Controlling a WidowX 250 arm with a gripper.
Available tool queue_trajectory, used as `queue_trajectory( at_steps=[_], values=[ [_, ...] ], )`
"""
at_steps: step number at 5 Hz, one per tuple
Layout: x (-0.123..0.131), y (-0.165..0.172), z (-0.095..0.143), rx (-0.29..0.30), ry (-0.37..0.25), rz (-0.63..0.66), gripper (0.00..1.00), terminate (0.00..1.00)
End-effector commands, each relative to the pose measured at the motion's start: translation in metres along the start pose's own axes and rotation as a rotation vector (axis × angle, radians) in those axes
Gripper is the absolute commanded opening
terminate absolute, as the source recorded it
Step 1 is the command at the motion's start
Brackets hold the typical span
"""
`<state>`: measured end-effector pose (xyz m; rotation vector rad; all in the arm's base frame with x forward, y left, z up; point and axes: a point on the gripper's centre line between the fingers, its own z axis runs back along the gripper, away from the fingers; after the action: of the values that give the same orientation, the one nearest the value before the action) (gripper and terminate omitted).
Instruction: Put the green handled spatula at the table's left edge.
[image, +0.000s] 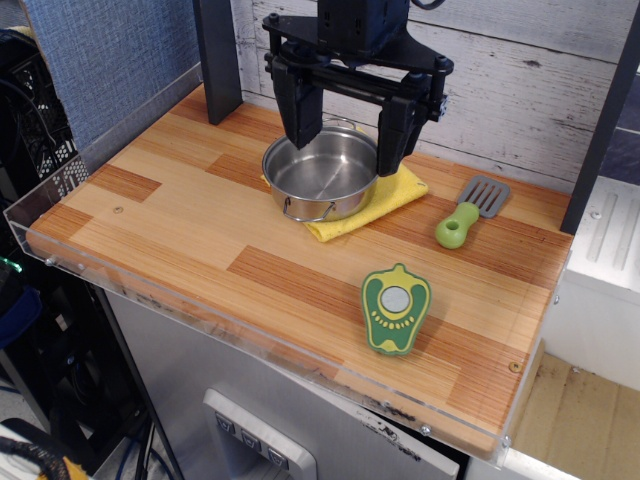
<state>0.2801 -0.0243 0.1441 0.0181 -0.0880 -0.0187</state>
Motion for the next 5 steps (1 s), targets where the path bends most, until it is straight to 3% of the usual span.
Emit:
queue_trajectory(
  at_steps=[1, 3, 4, 5],
  values=[
    [0.0, 0.0, 0.0, 0.0, 0.0, 0.0, 1.0, 0.0],
    [0.054, -0.008, -0.003, -0.032, -0.068, -0.034, 1.0, 0.0],
    [0.08, -0.016, -0.023, -0.026, -0.048, -0.065, 1.0, 0.0],
    [0.091, -0.031, -0.061, 0.01, 0.036, -0.1, 1.0, 0.0]
  ],
)
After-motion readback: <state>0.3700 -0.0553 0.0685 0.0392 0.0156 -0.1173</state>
